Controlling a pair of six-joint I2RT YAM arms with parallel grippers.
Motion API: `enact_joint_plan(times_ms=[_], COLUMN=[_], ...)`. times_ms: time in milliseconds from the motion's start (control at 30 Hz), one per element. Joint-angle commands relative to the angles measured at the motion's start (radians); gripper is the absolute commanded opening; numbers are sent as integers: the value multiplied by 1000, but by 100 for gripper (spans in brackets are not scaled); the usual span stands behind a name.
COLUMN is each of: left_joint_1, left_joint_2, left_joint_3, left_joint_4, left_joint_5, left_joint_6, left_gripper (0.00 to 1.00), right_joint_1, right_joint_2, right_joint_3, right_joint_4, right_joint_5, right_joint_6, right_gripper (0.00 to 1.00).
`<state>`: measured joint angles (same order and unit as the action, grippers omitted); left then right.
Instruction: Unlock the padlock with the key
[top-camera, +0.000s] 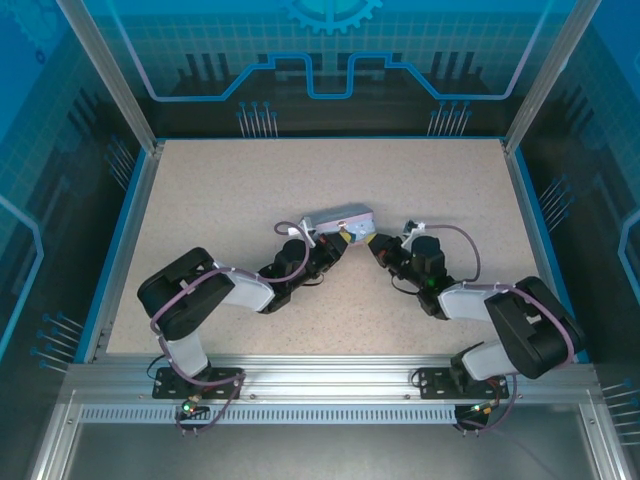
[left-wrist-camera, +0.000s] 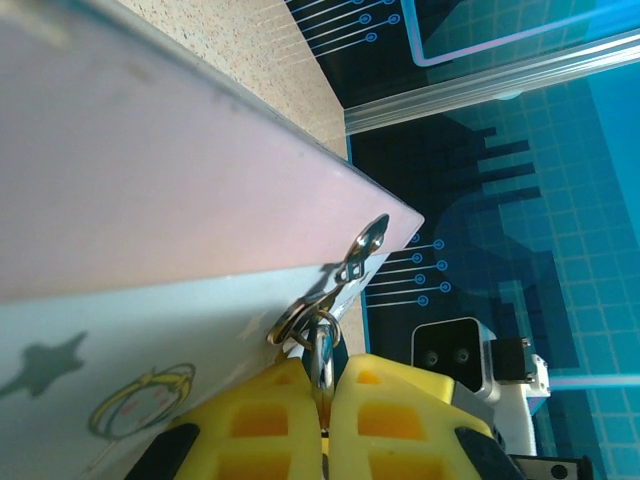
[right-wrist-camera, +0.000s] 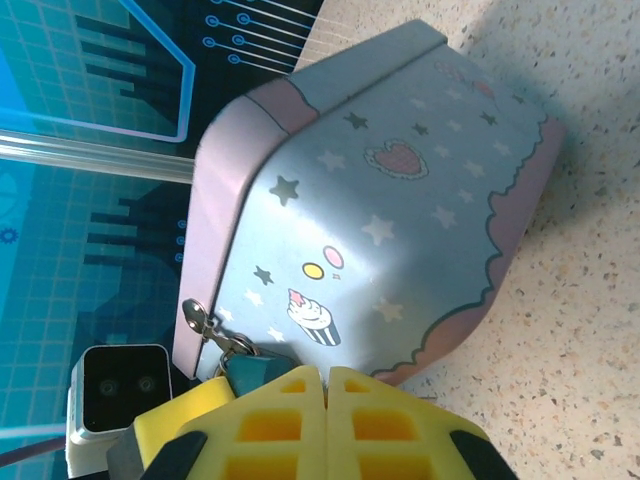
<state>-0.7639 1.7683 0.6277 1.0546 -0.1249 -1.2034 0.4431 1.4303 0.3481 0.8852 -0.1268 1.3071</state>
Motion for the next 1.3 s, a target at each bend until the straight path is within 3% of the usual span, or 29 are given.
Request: enact_joint_plan(times_ms=[0,1267], left_joint_1=[-5,-7], left_joint_2=[4,27], left_joint_3=[40,42], left_joint_4=[112,136], left_joint_5=[-25,-19], left_joint_6=[-8,-26], left_gripper=[0,0], right_joint_1=[26,57], right_joint_2=[29,46], right_joint_3=[15,29], right_joint_4=[67,116], right_joint_5=[30,44], right_joint_6=[18,21], right_gripper=[2,2])
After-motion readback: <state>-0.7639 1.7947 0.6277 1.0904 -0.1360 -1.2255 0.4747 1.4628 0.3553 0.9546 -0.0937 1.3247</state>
